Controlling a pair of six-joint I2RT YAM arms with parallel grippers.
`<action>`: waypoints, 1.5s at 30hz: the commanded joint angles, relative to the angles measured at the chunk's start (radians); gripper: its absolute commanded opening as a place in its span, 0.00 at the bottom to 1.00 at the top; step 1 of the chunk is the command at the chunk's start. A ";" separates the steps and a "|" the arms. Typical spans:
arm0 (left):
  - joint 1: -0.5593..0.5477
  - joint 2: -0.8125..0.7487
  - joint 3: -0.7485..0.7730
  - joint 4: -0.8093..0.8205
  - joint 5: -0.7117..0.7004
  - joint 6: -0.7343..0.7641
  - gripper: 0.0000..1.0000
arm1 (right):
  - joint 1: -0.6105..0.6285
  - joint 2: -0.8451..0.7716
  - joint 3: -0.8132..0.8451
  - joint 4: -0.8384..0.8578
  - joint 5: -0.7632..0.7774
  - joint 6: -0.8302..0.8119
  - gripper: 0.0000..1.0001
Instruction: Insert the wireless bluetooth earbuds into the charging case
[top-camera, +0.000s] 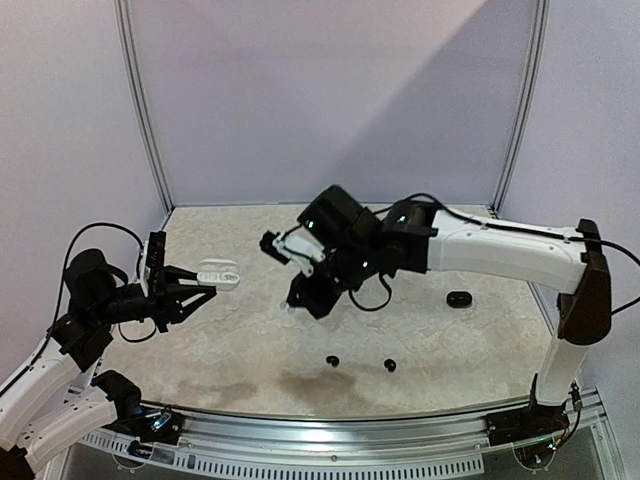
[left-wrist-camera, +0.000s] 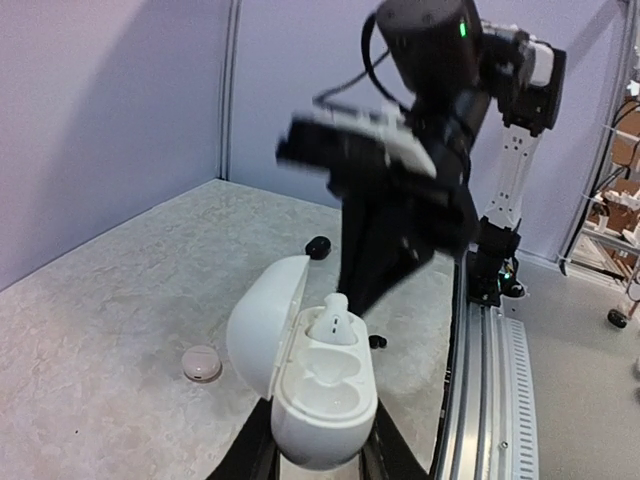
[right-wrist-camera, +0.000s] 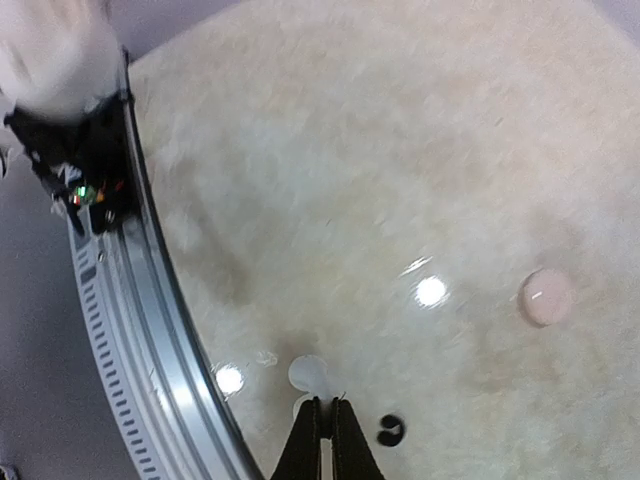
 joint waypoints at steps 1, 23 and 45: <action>0.000 -0.008 0.029 0.001 0.074 0.070 0.00 | -0.011 -0.120 0.130 0.022 0.212 -0.099 0.00; -0.077 0.042 0.081 -0.024 0.153 0.186 0.00 | 0.184 0.096 0.453 0.092 0.012 -0.506 0.00; -0.096 0.040 0.103 -0.101 0.147 0.238 0.00 | 0.184 0.133 0.444 0.019 0.167 -0.517 0.00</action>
